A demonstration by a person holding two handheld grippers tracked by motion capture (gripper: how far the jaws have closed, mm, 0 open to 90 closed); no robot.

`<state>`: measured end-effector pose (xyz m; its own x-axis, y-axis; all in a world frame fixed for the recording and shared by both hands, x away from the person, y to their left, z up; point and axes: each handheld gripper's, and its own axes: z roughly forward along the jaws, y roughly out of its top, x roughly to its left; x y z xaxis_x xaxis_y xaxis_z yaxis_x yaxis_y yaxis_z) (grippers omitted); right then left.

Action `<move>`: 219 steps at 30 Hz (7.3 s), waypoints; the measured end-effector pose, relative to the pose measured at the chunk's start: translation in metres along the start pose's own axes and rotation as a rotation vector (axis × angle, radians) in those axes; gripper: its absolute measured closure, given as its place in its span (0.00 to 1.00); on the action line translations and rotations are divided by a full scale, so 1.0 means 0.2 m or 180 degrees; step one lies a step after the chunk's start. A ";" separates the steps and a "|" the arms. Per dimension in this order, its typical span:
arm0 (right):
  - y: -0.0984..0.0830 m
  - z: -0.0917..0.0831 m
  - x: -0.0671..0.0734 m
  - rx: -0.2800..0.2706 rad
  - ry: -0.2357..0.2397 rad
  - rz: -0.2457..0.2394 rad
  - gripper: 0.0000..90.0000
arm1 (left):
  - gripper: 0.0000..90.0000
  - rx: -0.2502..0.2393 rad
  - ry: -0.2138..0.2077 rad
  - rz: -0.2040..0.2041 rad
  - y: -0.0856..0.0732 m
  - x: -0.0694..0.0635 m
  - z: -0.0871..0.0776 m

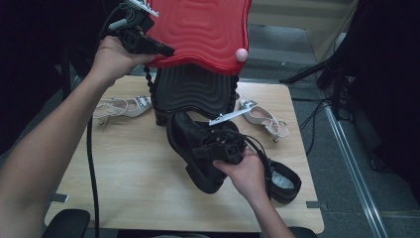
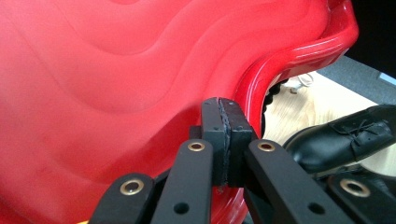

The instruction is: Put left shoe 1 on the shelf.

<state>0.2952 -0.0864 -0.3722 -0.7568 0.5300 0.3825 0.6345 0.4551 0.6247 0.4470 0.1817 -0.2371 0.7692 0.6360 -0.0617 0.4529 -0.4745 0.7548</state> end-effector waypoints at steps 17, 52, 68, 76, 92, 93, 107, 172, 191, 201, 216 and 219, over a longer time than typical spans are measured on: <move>0.34 -0.01 -0.09 -0.0428 -0.0774 -0.0380 0.96 | 1.00 -0.0001 0.0006 0.0021 0.00 0.00 0.00; 0.51 0.32 -0.27 -0.0642 -0.1140 -0.0523 0.96 | 1.00 -0.0070 0.0194 -0.0113 0.00 -0.05 0.03; 0.57 0.40 -0.31 -0.0876 -0.0823 -0.0292 0.76 | 1.00 -0.0081 0.0218 -0.0100 0.00 -0.05 0.03; 0.49 0.30 -0.20 -0.0900 -0.0832 -0.0371 0.91 | 1.00 -0.0085 0.0227 -0.0119 0.00 -0.05 0.03; 0.14 0.17 -0.25 -0.0746 -0.0855 -0.0348 1.00 | 1.00 -0.0094 0.0235 -0.0095 0.00 -0.06 0.03; 0.13 0.17 -0.26 -0.0754 -0.0885 -0.0330 1.00 | 1.00 -0.0094 0.0234 -0.0095 0.00 -0.06 0.03; 0.20 0.25 -0.31 -0.0831 -0.0885 -0.0248 1.00 | 1.00 -0.0095 0.0248 -0.0153 0.00 -0.06 0.03; -0.04 0.12 -0.24 -0.0744 -0.0357 -0.0553 0.67 | 0.51 -0.0089 -0.0281 -0.0260 -0.34 -0.22 -0.07; -0.33 0.00 -0.31 -0.0548 -0.0504 -0.0387 0.66 | 0.52 0.0079 -0.0447 -0.0338 -0.64 -0.31 0.17; -0.47 -0.06 -0.38 -0.0506 -0.0580 -0.0201 0.66 | 0.52 0.0154 -0.0502 -0.0434 -0.81 -0.33 0.28; -0.60 -0.15 -0.44 -0.0445 -0.0744 0.0029 0.66 | 0.54 0.0341 -0.0651 -0.0448 -1.02 -0.40 0.49; -0.64 -0.18 -0.44 -0.0475 -0.0781 0.0063 0.67 | 0.55 0.0329 -0.0677 -0.0421 -1.04 -0.42 0.52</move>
<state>0.2758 -0.2178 -0.4604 -0.6723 0.7034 0.2309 0.6050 0.3422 0.7189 0.3355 0.1637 -0.4565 0.7726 0.5598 -0.2994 0.5911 -0.4624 0.6609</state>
